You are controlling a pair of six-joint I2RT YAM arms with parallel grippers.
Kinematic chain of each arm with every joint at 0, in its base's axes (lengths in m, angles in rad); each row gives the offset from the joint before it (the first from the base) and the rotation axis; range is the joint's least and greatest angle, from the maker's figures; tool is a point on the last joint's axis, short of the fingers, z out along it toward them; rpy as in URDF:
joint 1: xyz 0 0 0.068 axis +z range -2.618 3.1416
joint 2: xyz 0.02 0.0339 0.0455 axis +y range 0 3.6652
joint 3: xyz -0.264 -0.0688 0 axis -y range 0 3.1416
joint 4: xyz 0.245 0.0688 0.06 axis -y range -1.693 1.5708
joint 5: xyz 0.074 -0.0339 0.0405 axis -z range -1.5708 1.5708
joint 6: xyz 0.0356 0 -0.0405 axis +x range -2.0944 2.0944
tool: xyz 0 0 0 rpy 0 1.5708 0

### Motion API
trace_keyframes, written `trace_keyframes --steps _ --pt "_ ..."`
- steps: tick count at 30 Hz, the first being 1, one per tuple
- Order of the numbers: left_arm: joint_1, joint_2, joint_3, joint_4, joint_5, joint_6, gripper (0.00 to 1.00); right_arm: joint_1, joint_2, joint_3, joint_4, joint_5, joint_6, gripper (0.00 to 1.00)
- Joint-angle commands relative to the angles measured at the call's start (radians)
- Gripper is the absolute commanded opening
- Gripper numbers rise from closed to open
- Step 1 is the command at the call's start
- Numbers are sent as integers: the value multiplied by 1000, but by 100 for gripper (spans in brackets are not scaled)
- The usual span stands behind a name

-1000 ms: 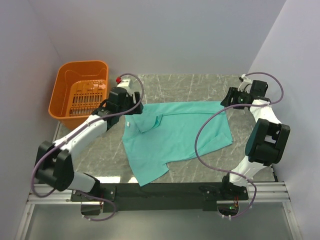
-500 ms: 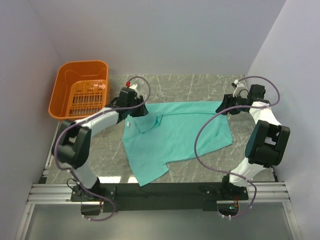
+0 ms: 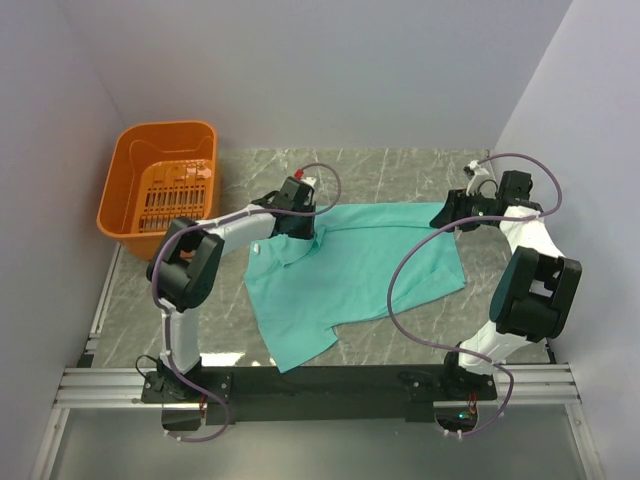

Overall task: Fold and stack the t-shirts
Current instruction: Fold the tshirt

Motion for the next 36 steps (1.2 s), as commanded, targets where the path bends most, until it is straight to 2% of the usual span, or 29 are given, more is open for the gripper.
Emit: trace_keyframes --steps 1,3,4,7,11,14,17,20,21,23,24,26,29,30,32,36 --pt "-28 41 66 -55 40 57 24 -16 -41 -8 1 -31 -12 66" --pt "-34 47 77 -85 118 90 39 -25 -42 -3 -8 -38 -14 66" --pt "-41 29 71 -87 136 96 56 -29 -45 -2 -11 -43 -15 66" --pt "-46 -73 8 -50 201 123 81 -42 -57 -3 -17 -43 -21 66" --pt "-40 -189 -6 -76 211 154 83 -48 -67 3 -31 -37 -30 66" --pt "-40 -311 -15 -81 121 159 84 -48 -85 21 -80 -15 -75 66" --pt "-37 -475 -65 -81 27 169 89 -46 -113 47 -214 -15 -237 66" --pt "-26 -652 -170 -85 7 142 97 -43 -127 52 -473 -23 -580 66" --pt "-23 -696 -241 -84 8 121 98 -43 -134 38 -609 -17 -818 66" --pt "-14 -817 -330 -79 10 11 99 -43 -159 -40 -718 49 -1057 66" --pt "-12 -854 -428 -67 8 -39 99 -45 -169 -75 -759 75 -1224 66" --pt "-12 -952 -574 -56 21 -187 94 -45 -217 -175 -708 135 -1252 66" --pt "-14 -1080 -711 -35 33 -367 89 -45 -271 -272 -536 175 -1198 66" --pt "-12 -1117 -806 -21 48 -405 88 -45 -274 -285 -458 189 -1184 66" --pt "-14 -1222 -919 10 77 -499 85 -43 -250 -283 -418 184 -1149 65" --pt "-15 -1384 -1007 -59 39 -596 85 -43 -177 -214 -341 175 -1045 63"
